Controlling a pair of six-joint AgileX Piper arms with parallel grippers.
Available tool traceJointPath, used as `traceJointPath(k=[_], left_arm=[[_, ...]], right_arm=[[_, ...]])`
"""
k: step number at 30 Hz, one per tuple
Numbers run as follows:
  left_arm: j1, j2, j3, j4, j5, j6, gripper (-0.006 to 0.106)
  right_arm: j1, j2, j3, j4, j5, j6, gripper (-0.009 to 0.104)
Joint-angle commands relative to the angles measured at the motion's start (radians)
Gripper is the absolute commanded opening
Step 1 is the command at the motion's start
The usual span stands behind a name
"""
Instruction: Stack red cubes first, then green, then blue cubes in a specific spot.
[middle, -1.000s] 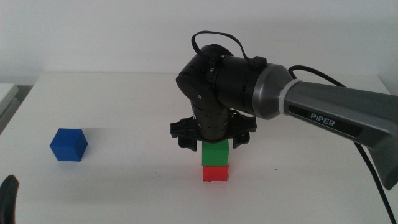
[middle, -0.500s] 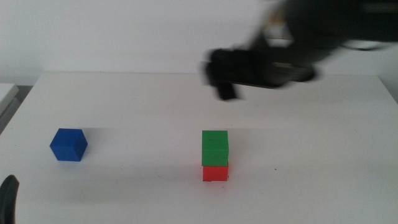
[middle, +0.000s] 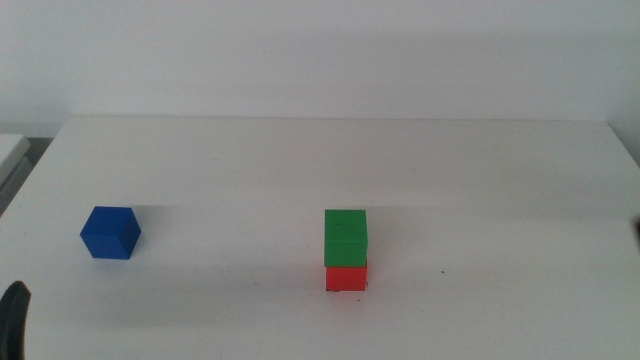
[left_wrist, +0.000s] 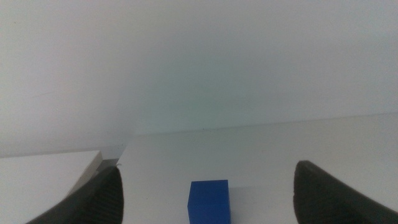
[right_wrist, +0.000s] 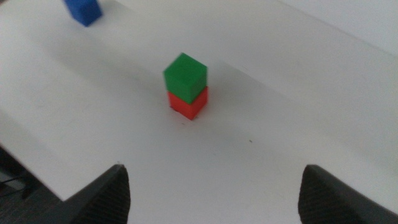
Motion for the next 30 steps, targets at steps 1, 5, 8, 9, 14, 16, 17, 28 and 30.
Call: traceJointPath(k=[1,5,8,9,14,16,17,28,30], left_arm=[[-0.007,-0.003,0.001,-0.001,-0.012,0.001,0.094],[-0.007,-0.003,0.001,-0.001,-0.012,0.001,0.094],[-0.007,-0.003,0.001,-0.001,-0.012,0.001,0.094],[-0.007,-0.003,0.001,-0.001,-0.012,0.001,0.094],[-0.007,-0.003,0.001,-0.001,-0.012,-0.001,0.094],[-0.007,-0.003,0.001,-0.001,-0.012,-0.001,0.094],[-0.007,-0.003,0.001,-0.001,-0.012,-0.001,0.094],[-0.007,-0.003,0.001,0.032,-0.012,-0.001,0.094],[-0.007,-0.003,0.001,0.036,-0.014,-0.001,0.094]], right_arm=[[-0.007,-0.054,0.023,0.046,-0.014,-0.080,0.087],[-0.005,-0.103,0.024,0.073,-0.013,-0.098,0.087],[-0.005,-0.105,0.024,0.076,-0.013,-0.123,0.087],[-0.005,-0.105,0.024,0.078,-0.013,-0.123,0.087],[-0.005,-0.105,0.024,0.108,-0.053,-0.127,0.087],[-0.005,-0.105,0.024,0.113,-0.074,-0.127,0.087],[-0.005,-0.105,0.024,0.113,-0.080,-0.127,0.087],[-0.005,-0.105,0.024,0.104,-0.088,-0.127,0.087],[-0.005,-0.105,0.024,0.104,-0.088,-0.127,0.087]])
